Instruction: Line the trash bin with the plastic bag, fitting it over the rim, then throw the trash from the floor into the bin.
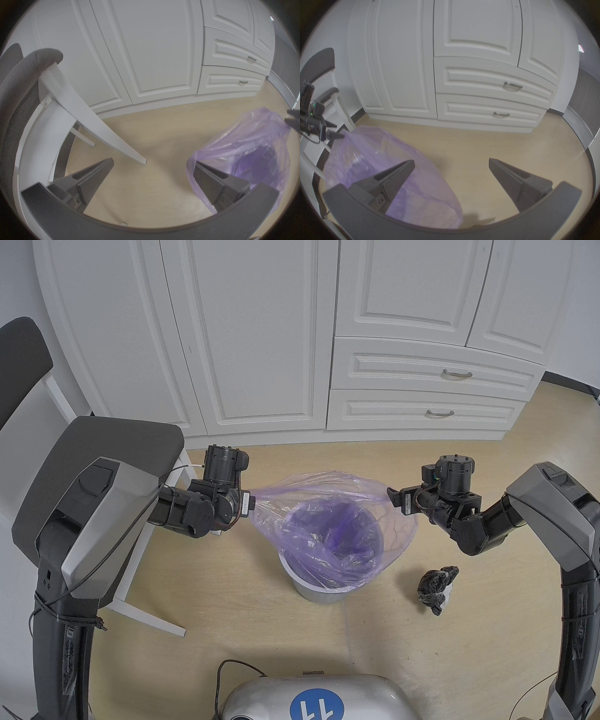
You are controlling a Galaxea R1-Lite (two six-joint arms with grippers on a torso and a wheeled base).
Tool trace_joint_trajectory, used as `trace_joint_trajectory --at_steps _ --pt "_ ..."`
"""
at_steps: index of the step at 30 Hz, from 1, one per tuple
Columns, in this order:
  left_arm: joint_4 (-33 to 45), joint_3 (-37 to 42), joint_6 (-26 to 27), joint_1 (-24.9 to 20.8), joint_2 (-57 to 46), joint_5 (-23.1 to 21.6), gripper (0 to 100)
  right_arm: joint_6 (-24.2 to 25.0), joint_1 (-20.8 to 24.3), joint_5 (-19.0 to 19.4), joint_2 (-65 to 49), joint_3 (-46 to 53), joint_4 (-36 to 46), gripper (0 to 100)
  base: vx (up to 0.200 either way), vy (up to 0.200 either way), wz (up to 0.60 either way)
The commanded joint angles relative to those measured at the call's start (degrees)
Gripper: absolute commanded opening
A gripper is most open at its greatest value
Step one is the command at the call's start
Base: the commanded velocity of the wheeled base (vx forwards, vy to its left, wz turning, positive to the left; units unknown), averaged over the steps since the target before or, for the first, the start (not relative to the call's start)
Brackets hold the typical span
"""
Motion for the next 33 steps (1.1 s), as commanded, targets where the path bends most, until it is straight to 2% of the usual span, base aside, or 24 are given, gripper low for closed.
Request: trace_joint_trajectory --at_steps 1,4,8,16,22,24,26,27,28,33 --pt "0.03 -2.51 -0.48 0.54 1.97 -0.02 100 -0.04 -0.19 0.39 -0.54 0.78 1.27 100 0.000 0.000 0.00" --pt "0.03 -2.25 -0.56 0.54 1.71 -0.02 100 -0.04 -0.45 0.83 -2.30 2.36 1.36 100 0.000 0.000 0.00" --pt "0.38 -0.58 -1.00 -0.17 0.39 -0.10 100 -0.04 0.16 5.31 -7.48 7.55 4.43 100 0.000 0.000 0.00" --pt "0.30 -0.23 -0.74 -1.57 0.04 -0.19 100 -0.04 0.25 5.92 -8.19 8.60 5.58 100 0.000 0.000 0.00" --pt "0.12 -0.67 -0.48 -1.57 0.48 -0.19 100 -2.94 0.25 7.33 -11.00 12.56 5.49 100 0.000 0.000 0.00" --pt "0.03 -0.84 -0.48 -1.57 0.66 -0.19 100 -3.91 0.51 8.91 -12.05 14.93 5.58 100 0.000 0.000 0.00" --pt "0.03 -0.93 -0.48 -1.49 0.83 -0.28 100 -7.51 0.25 9.88 -12.05 16.51 6.28 100 0.000 0.000 0.00" --pt "0.03 -0.93 -0.48 -1.49 0.83 -0.28 100 -7.51 0.25 9.88 -12.05 16.51 6.28 100 0.000 0.000 0.00" --pt "0.03 -1.37 -0.65 -1.57 1.01 -0.10 100 -11.99 -0.63 10.05 -10.47 16.42 7.77 100 0.000 0.000 0.00" --pt "0.03 -2.69 -0.65 -1.49 1.36 -0.10 100 -11.99 -2.04 9.44 -6.43 12.21 8.83 100 0.000 0.000 0.00"
